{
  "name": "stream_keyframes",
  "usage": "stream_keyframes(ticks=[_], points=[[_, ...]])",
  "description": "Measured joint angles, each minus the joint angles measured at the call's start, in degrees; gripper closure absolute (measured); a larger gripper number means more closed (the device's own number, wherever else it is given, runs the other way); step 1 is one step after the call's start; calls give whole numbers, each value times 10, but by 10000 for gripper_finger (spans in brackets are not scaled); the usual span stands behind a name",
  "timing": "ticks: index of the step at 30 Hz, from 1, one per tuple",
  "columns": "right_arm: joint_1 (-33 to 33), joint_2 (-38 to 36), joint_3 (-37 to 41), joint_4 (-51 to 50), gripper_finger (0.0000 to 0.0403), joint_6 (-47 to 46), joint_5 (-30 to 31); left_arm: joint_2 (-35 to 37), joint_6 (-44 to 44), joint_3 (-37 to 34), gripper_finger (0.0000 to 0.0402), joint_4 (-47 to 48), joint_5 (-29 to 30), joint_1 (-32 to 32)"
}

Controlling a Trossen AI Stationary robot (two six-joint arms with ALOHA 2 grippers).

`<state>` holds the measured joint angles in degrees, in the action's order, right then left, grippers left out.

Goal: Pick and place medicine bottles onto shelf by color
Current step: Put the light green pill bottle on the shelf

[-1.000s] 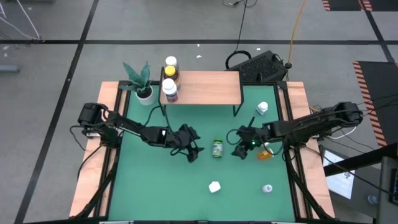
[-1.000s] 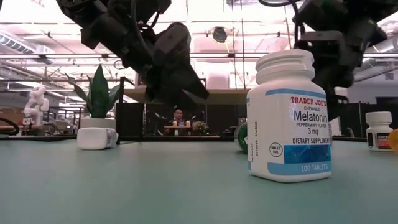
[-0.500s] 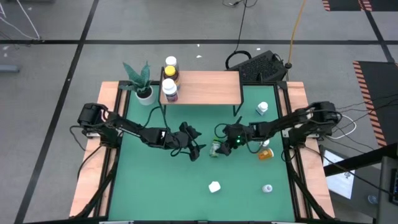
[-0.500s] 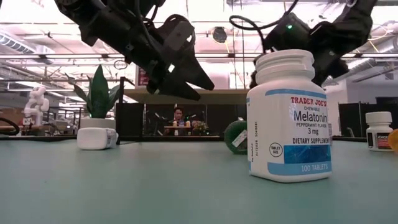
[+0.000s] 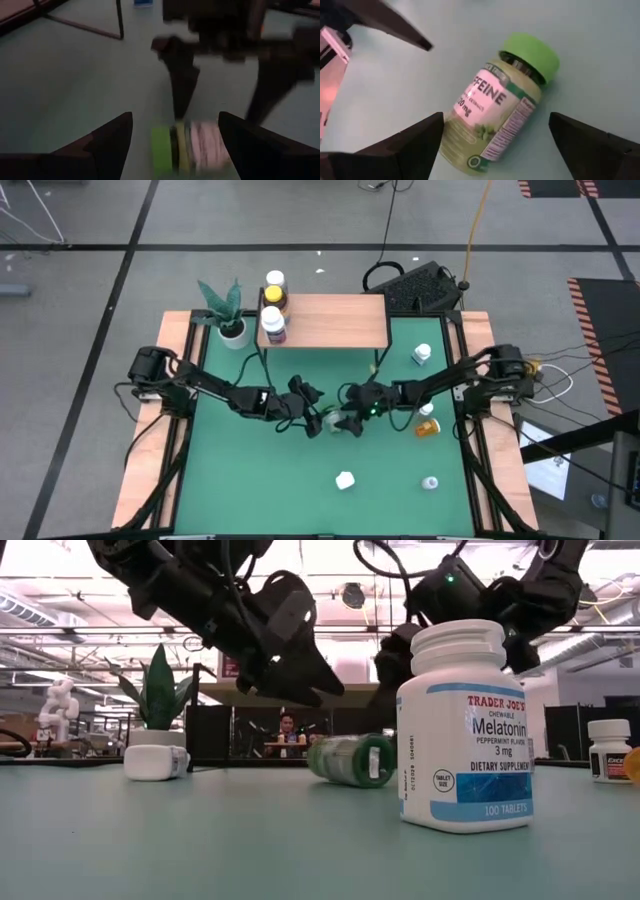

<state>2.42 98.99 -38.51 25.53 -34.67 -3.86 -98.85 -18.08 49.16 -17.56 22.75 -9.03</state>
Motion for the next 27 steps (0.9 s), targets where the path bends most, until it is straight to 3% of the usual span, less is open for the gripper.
stream_keyframes(ticks=[9,14,21,27], points=[[38,26,1,28,117,134,153,-19,-17,0,103,72,-1,-3],[39,26,2,57,158,185,162,-24,-25,1,103,109,-2,4],[37,10,2,57,244,226,171,38,-68,0,103,285,-1,27],[39,-44,6,42,307,275,167,98,-66,1,103,273,0,13]])
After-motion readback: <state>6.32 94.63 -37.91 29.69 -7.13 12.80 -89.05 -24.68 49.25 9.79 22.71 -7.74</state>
